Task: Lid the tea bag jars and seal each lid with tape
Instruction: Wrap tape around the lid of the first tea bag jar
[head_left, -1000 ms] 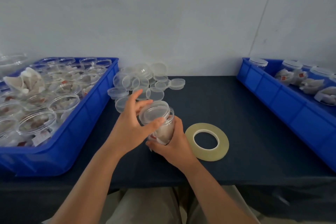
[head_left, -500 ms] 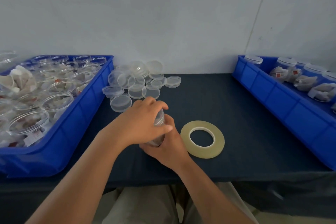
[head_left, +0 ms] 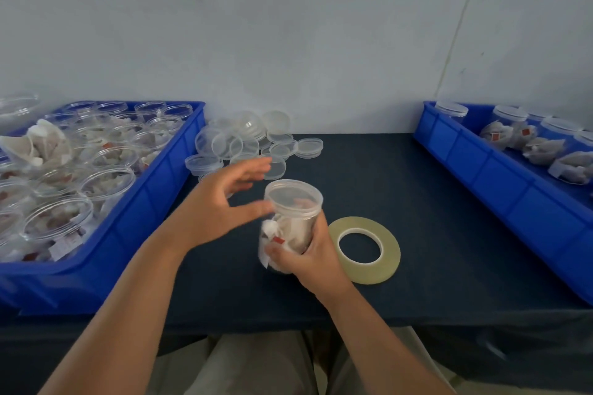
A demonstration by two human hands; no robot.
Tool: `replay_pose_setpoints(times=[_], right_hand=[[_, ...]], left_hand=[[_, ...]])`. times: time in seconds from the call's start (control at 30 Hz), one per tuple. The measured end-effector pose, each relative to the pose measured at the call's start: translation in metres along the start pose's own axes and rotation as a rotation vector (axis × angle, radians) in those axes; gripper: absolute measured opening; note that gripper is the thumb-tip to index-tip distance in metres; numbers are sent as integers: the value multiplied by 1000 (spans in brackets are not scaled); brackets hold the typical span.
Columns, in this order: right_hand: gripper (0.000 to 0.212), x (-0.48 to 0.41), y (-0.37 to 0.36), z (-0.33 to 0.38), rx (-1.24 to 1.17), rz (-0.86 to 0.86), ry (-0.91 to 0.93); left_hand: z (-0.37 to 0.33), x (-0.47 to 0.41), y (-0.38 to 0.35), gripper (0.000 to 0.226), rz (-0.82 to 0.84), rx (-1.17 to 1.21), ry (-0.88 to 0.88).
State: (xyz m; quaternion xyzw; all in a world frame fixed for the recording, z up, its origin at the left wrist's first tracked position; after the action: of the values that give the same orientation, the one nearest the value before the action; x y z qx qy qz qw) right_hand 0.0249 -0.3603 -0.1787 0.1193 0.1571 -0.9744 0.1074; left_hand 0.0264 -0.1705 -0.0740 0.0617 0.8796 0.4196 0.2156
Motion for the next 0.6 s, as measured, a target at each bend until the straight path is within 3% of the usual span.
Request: replay_pose_setpoints(times=[0.1,0.17,0.23,0.3,0.37,0.47,0.6], right_hand=[[80,1,-3,-4,59,-23,0],[84,1,-9,-4,206,4,52],[81,0,-14,1,309,31,145],[75,-2,-14,3,323,41,180],[77,0,-10,1,302,33,163],[89,3,-7,0,300,17,98],[90,5,-10,2,328,56,35]], left_hand=[[-1,10,-7,89,41,154,160],[-19,15,-28,106,53,37,242],[-36,17,-50,112,-80,-176,299],[-45,15,-61,97,-245,-240,350],[-43,14,-64,73,-333,-136,385],[-36,13,-61,68,-334,-91,310],[-28,13,-52,93,-237,-10,228]])
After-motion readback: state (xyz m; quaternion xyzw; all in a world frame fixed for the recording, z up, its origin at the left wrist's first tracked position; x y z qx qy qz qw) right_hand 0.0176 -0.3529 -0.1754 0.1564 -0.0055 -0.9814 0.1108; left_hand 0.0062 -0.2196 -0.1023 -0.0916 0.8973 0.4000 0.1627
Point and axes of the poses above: each hand's wrist, its own x-axis away from the middle knuckle, its own y-axis out of the back of the hand, z = x × y, the point moved 3 cm from there along -x, towards the middle knuckle, and after that the axes turned 14 degrees about -x, right-handed, at the moved point
